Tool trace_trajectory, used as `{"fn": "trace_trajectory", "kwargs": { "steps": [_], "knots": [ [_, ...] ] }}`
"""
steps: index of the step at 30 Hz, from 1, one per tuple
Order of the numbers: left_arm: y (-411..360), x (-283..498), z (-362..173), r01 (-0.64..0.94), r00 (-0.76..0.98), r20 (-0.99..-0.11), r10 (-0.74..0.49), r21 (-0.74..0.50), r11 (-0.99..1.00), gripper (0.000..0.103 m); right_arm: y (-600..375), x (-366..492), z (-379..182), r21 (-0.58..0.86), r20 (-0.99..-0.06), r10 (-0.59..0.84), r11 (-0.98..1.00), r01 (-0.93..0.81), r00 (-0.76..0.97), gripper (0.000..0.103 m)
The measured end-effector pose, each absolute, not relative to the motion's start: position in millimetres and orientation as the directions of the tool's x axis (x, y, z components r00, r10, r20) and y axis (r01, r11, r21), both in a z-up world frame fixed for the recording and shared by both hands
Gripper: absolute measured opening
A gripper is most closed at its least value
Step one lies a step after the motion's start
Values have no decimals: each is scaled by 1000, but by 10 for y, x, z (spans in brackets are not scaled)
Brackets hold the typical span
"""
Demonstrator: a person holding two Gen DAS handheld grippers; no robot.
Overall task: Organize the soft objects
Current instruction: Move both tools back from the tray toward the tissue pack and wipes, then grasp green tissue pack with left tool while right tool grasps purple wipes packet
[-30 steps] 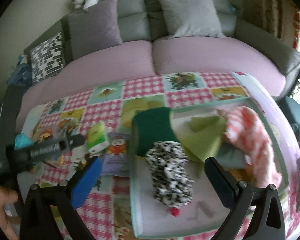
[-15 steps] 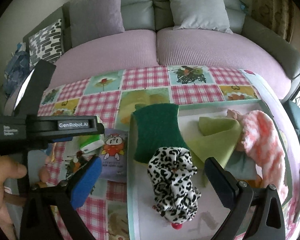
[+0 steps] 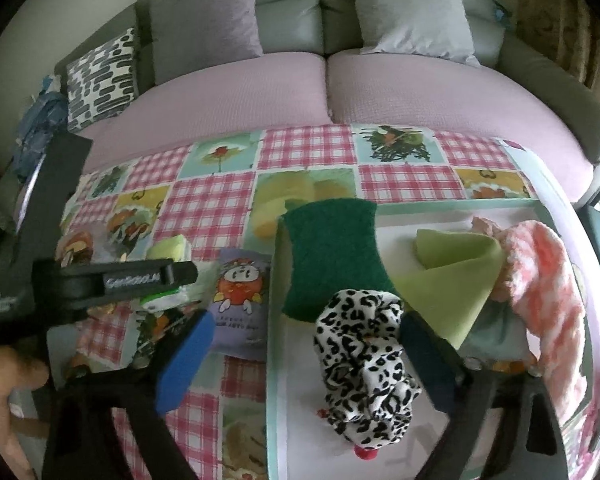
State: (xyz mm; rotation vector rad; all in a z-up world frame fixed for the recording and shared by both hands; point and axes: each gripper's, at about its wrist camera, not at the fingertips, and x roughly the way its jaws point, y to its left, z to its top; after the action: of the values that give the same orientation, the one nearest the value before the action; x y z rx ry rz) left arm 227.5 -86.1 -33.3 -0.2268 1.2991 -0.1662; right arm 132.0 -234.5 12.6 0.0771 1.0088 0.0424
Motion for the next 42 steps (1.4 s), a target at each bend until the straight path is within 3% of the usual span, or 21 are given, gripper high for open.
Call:
{"fn": "trace_trajectory", "kwargs": {
  "steps": [17,23,27,31,42],
  "knots": [
    [-398,1480,96,-40,360,-909,-212,-242,969,55,-1934,1250,114,69,-858,136,986,-151,495,65],
    [-238,1422,63,-72,370,-908,-194,-236,969,54,-2056,1143,256,8,-842,53,996,-86,536,65],
    [-142,1377,90,-82,382,-903,-198,-246,966,55,-1909,1159,343,17,-830,83,992,-124,551,65],
    [-42,1329,134,-83,397,-899,-186,-237,968,55,-1618,1286,144,48,-861,144,978,-204,488,65],
    [205,1282,102,-114,396,-900,-181,-244,963,54,-1528,1636,-266,-15,-912,43,990,-139,408,65]
  ]
}}
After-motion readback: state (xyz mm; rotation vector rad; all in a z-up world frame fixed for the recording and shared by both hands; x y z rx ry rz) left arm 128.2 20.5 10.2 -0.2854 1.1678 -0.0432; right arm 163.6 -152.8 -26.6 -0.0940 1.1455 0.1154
